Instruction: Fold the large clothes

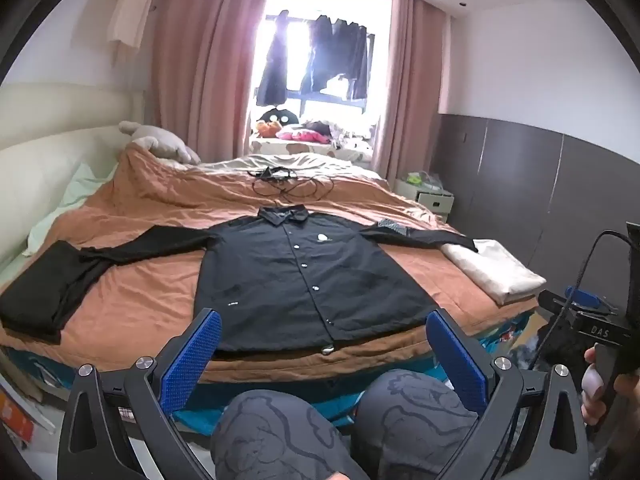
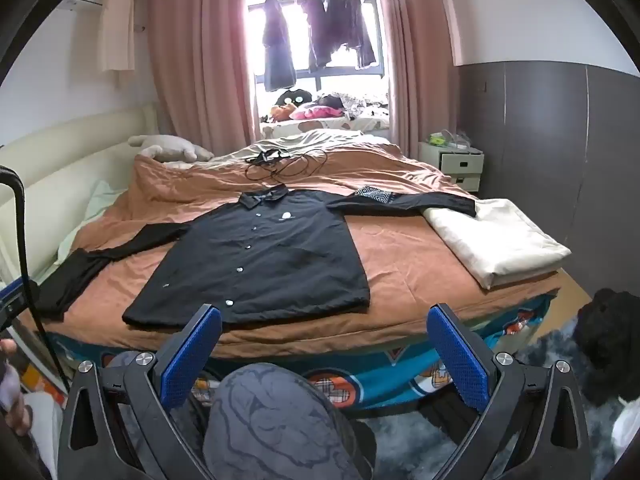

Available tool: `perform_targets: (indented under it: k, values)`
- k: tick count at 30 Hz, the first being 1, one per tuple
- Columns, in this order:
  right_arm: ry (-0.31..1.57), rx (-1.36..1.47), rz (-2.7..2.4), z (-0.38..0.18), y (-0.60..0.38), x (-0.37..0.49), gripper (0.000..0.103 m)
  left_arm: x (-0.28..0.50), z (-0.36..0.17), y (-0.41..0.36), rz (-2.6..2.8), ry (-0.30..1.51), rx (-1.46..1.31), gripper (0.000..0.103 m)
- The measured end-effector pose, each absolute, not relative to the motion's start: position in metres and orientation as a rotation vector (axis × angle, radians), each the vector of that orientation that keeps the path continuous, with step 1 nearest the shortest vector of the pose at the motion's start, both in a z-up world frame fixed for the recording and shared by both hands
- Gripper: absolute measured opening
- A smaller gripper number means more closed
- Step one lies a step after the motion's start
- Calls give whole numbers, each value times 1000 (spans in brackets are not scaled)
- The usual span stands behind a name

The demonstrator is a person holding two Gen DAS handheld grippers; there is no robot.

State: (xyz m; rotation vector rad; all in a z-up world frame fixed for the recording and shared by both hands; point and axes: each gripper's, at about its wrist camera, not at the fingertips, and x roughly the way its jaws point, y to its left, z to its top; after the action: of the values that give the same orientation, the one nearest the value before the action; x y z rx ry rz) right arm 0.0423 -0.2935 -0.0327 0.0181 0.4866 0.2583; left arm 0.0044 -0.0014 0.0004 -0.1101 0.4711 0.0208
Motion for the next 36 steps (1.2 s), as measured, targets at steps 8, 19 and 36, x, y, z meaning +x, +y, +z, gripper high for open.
perform_targets:
  k: [8,19,36]
  values:
    - [487,21,256,-33,-293,42,103,52,-2,-14,38,503,-110,103]
    - [499,14,252,-36,-287,47,103,-5,-3,4,14,428,-128,102]
    - [481,12,260,-34,-288,39,103,-12,5,3,26,417,-97,102]
